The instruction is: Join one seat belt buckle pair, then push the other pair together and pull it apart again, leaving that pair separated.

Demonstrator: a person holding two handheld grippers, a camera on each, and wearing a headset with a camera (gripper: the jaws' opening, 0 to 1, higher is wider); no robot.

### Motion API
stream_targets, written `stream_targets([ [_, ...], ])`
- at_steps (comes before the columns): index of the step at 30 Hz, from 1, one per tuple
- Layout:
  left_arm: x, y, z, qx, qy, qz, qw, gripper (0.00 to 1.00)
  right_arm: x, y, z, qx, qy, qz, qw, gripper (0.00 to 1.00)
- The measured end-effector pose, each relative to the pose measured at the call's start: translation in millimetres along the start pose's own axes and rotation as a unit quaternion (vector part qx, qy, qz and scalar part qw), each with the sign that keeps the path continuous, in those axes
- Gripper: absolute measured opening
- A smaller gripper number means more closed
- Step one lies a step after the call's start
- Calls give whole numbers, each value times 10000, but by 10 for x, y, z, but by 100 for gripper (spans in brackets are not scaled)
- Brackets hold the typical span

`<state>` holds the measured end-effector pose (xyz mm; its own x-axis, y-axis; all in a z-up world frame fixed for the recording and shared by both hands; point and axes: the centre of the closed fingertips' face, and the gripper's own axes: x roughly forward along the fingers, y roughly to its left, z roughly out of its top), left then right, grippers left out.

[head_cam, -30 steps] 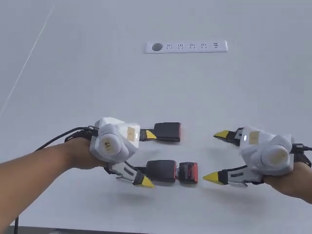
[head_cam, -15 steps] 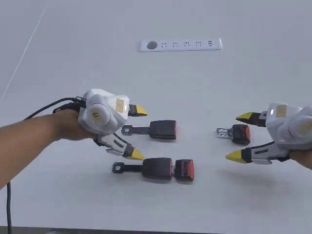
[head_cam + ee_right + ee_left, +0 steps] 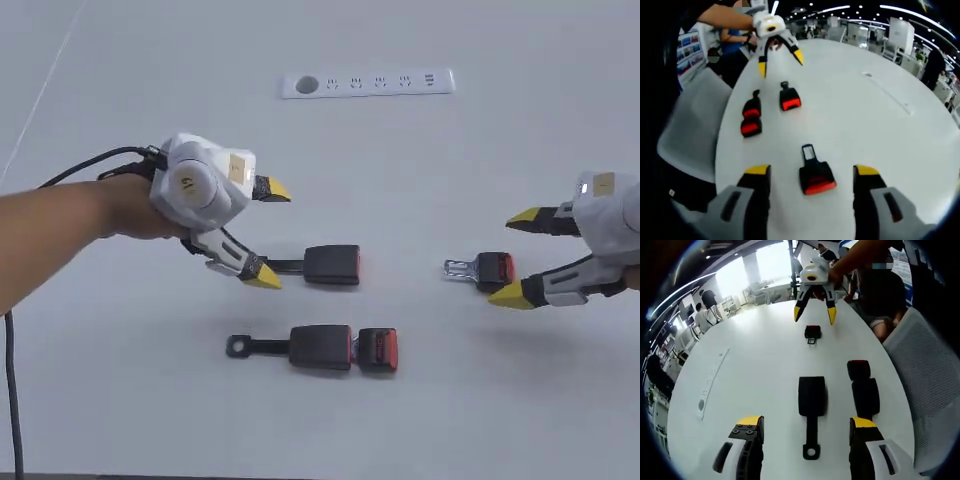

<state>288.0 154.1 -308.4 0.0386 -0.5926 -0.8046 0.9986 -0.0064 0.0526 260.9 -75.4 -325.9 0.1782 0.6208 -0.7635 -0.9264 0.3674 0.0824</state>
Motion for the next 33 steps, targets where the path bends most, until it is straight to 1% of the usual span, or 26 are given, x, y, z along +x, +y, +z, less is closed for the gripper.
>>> stream_targets([
  [3, 108, -51, -68, 21, 94, -86, 9999, 71, 42, -9, -101, -49, 163, 70, 9998, 69],
  [5, 198, -50, -122, 5, 170, -78, 9998, 70, 66, -16, -170, -102, 294, 117, 9994, 68],
  [6, 254, -54, -144, -65, 186, -100, 9998, 70, 81, -18, -192, -87, 321, 139, 9994, 68],
  [7, 295, -42, -174, -88, 183, -114, 9997, 70, 92, -23, -214, -45, 344, 154, 9993, 68],
  [9, 374, -21, -198, -88, 172, -122, 9997, 69, 111, -41, -245, 14, 367, 168, 9992, 68],
  [10, 401, -12, -194, -94, 162, -130, 9997, 69, 122, -43, -252, 4, 374, 188, 9991, 68],
  [13, 498, 12, -106, -179, 41, -65, 9998, 65, 155, -56, -295, -42, 466, 222, 9987, 67],
  [15, 563, -22, -76, -85, 36, -134, 9999, 64, 178, -44, -316, -18, 502, 282, 9983, 67],
  [18, 620, -45, -83, -30, 67, -219, 9997, 63, 205, -28, -336, -140, 591, 319, 9976, 65],
  [20, 650, -36, -103, -66, 67, -230, 9997, 62, 209, -28, -331, -146, 587, 330, 9976, 62],
  [21, 666, -42, -127, -99, 86, -244, 9996, 62, 221, -24, -345, -147, 626, 339, 9974, 61],
  [22, 660, -63, -87, -174, -44, -306, 9994, 60, 217, -28, -386, -281, 758, 323, 9962, 60],
  [23, 657, -62, -80, -120, -72, -291, 9995, 60, 214, -29, -381, -474, 762, 286, 9956, 59],
  [26, 651, -71, -75, -131, -92, -299, 9994, 60, 222, -24, -362, -486, 727, 278, 9958, 58],
  [27, 648, -76, -72, -125, -103, -312, 9994, 59, 221, -50, -372, -677, 792, 214, 9943, 55],
  [29, 642, -82, -65, -111, -118, -333, 9993, 54, 227, -51, -366, -754, 813, 210, 9936, 49],
  [30, 637, -77, -61, -107, -108, -334, 9993, 50, 230, -52, -359, -726, 806, 215, 9939, 47],
  [32, 632, -71, -46, -103, -66, -338, 9994, 38, 242, -54, -328, -650, 769, 250, 9946, 46],
  [33, 634, -110, -38, -38, -58, -427, 9991, 35, 244, -55, -325, -672, 784, 244, 9944, 44],
])
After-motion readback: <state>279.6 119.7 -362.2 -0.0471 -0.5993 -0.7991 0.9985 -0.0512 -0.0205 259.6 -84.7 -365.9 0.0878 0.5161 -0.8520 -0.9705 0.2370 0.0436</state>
